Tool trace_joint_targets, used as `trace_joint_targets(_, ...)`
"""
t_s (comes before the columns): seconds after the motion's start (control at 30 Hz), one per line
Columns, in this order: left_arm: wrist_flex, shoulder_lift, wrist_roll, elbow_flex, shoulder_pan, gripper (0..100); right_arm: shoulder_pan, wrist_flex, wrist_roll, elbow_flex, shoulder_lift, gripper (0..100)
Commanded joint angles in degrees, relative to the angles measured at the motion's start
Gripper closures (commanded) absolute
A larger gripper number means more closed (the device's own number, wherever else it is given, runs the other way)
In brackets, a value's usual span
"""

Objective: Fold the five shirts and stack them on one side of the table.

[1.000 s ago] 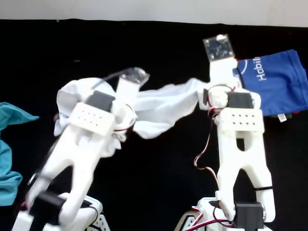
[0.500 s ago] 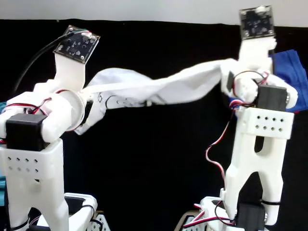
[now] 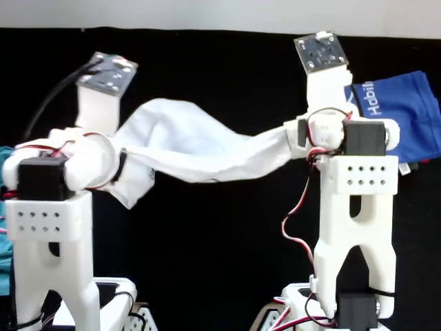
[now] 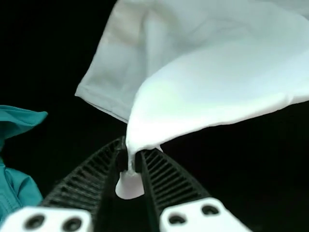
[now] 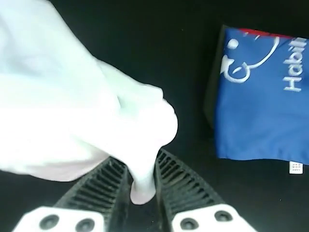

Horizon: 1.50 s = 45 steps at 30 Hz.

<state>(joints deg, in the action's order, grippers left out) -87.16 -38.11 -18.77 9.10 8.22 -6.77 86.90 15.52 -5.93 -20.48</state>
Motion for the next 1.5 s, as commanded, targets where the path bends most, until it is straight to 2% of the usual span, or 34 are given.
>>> trace_joint_targets(0.0, 1.0, -3.4, -0.1, -8.4, 2.6, 99, 0.0, -1.6, -0.4, -9.0, -5.0, 99.3)
trace_joint_targets(0.23, 1.0, -8.2, -0.1, -20.5, 2.8, 99, 0.1, -3.6, -0.4, -23.3, -11.1, 99.3)
trace_joint_targets(0.53, 1.3, -11.9, -0.3, -27.6, 3.1, 99, 0.1, -3.6, -0.1, -36.2, -14.1, 99.3)
trace_joint_targets(0.63, 1.3, -11.9, -0.3, -27.4, 3.1, 99, 1.9, -3.6, 2.4, -39.7, -13.6, 99.3)
trace_joint_targets(1.0, 4.1, -9.1, -0.3, -23.3, 3.2, 99, 9.3, -13.8, 3.5, -32.0, -14.1, 99.3)
trace_joint_targets(1.27, 2.3, -13.3, -0.3, -29.1, 3.2, 99, 9.5, -13.7, 3.5, -38.6, -16.8, 99.3)
trace_joint_targets(1.47, -1.5, -14.4, -0.3, -23.6, 3.2, 99, 9.4, -14.1, 3.5, -39.3, -20.2, 99.3)
